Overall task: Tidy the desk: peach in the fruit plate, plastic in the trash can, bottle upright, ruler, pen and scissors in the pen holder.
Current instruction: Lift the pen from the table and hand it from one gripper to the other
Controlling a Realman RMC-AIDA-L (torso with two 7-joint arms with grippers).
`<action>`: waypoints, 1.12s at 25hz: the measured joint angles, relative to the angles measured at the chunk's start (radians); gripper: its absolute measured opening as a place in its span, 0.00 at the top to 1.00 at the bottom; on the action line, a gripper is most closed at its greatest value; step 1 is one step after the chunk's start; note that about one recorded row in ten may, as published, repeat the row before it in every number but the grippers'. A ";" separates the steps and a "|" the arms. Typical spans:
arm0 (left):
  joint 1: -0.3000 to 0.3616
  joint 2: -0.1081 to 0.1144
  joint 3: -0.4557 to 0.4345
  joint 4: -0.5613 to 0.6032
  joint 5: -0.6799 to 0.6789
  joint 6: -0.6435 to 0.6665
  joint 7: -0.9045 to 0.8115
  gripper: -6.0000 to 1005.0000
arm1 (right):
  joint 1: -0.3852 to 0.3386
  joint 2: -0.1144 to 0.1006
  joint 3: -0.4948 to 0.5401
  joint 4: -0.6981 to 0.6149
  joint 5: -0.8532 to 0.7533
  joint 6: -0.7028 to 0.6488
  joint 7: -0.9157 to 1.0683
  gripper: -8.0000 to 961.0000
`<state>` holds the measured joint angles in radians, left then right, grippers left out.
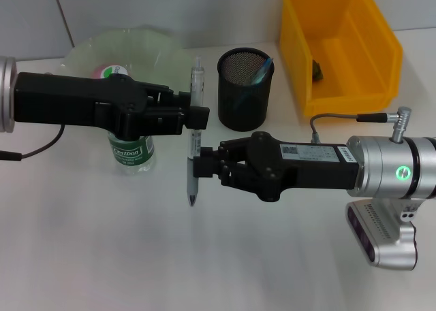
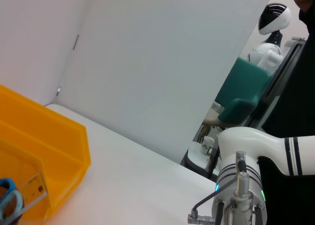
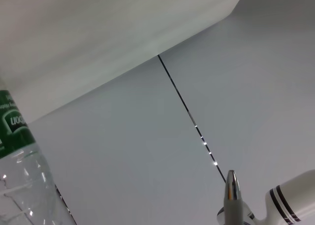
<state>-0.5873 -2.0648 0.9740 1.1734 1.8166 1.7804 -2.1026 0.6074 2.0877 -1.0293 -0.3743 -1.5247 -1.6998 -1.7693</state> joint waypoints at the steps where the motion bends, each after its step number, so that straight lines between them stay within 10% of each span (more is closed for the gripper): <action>1: 0.000 0.000 0.000 0.000 0.000 0.000 0.000 0.63 | 0.000 0.000 0.000 0.000 0.000 0.000 0.000 0.78; 28: -0.001 0.000 0.000 -0.010 -0.007 -0.002 0.038 0.80 | 0.009 0.000 0.009 0.037 0.011 0.006 0.013 0.74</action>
<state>-0.5879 -2.0647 0.9739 1.1632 1.8098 1.7788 -2.0646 0.6167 2.0876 -1.0204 -0.3378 -1.5135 -1.6937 -1.7561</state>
